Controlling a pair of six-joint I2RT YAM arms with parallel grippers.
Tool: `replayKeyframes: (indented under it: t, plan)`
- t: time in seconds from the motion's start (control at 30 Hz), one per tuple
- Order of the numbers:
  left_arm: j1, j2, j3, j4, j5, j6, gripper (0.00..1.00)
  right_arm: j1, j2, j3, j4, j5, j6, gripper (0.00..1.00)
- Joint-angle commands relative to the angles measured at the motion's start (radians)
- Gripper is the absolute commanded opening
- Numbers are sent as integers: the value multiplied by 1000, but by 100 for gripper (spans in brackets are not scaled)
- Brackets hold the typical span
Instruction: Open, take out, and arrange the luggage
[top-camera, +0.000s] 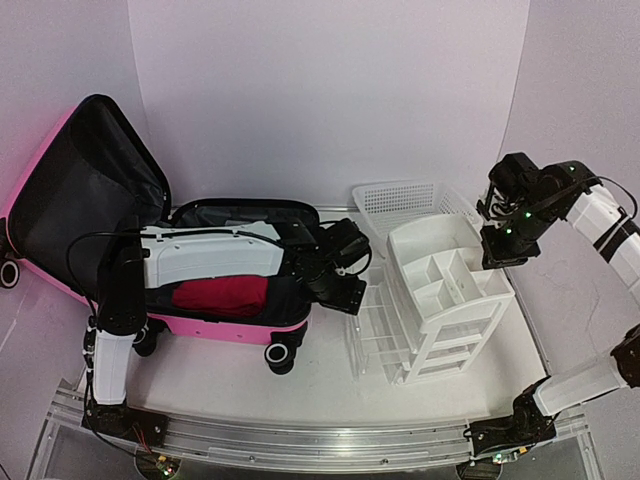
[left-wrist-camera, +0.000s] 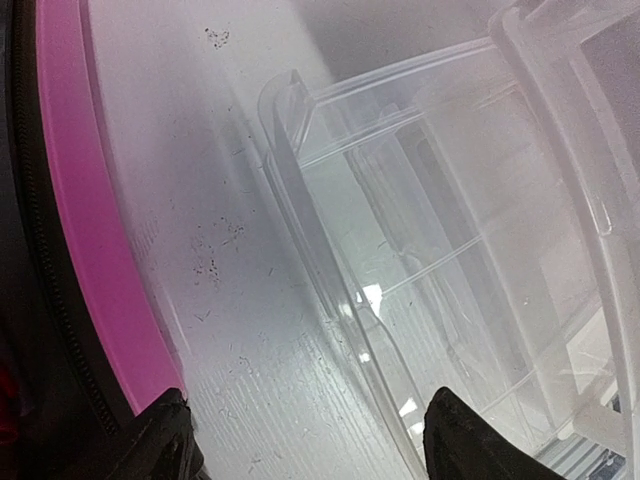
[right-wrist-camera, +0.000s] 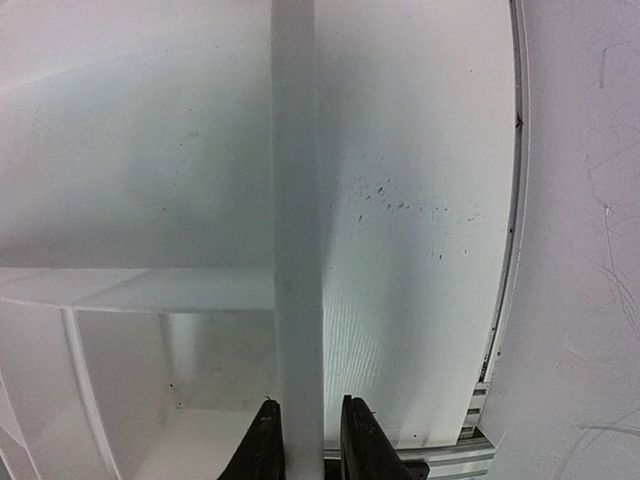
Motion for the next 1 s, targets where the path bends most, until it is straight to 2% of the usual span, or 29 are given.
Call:
replayKeyframes:
  t: [0.0, 0.23, 0.4, 0.57, 0.73, 0.87, 0.97]
  plan:
    - [8, -73, -7, -78, -40, 57, 81, -11, -26, -22, -33, 111, 9, 21]
    - [30, -176, 20, -75, -25, 175, 90, -12, -34, -19, -32, 62, -14, 22]
    - [114, -300, -24, -52, -23, 321, 99, -11, -48, -25, -28, 39, -28, 24]
    - [341, -363, -106, -39, 148, 380, 100, -12, -45, -32, -25, 14, -34, 24]
    - [569, -308, -134, -35, 312, 361, 100, -12, -60, -37, -22, 15, -35, 24]
    - [688, -219, -116, -22, 423, 346, 97, -12, -71, -34, -21, 7, -35, 24]
    - [719, -159, -85, -5, 445, 343, 94, -11, -81, -35, -22, 3, -31, 24]
